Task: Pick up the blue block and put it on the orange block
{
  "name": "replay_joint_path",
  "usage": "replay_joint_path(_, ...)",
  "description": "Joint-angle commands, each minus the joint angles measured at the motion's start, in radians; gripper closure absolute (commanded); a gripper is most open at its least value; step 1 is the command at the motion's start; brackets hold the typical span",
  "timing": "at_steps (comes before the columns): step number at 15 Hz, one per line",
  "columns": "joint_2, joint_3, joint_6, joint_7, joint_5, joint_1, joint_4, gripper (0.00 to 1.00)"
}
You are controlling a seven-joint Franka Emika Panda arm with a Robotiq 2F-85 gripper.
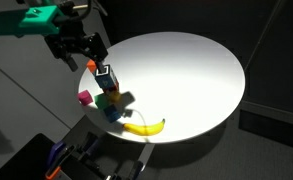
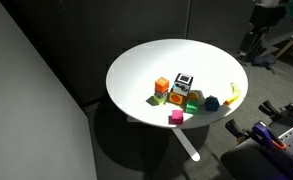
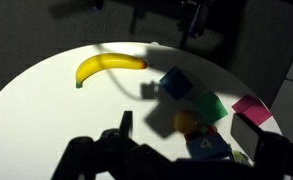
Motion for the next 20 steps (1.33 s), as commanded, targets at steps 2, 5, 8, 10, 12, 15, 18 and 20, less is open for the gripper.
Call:
replay_joint_path(2,0.067,0.001,0.114,-0.060,-0.012,0.020,-0.040,0.00)
replay_joint_path(5,0.133,0.004,0.198,-0.083,0.005,0.037,-0.053,0.00)
replay_joint_path(8,0.222,0.013,0.273,-0.075,0.004,0.044,-0.043,0.00)
replay_joint_path(10,0.289,0.021,0.306,-0.069,-0.002,0.044,-0.026,0.00)
replay_joint_path(12,0.349,0.031,0.326,-0.061,-0.010,0.040,-0.011,0.00)
replay_joint_path(15,0.427,0.041,0.329,-0.057,-0.033,0.034,0.019,0.00)
replay_joint_path(18,0.489,0.038,0.326,-0.060,-0.105,0.033,0.054,0.00)
replay_joint_path(20,0.519,0.037,0.326,-0.061,-0.147,0.035,0.074,0.00)
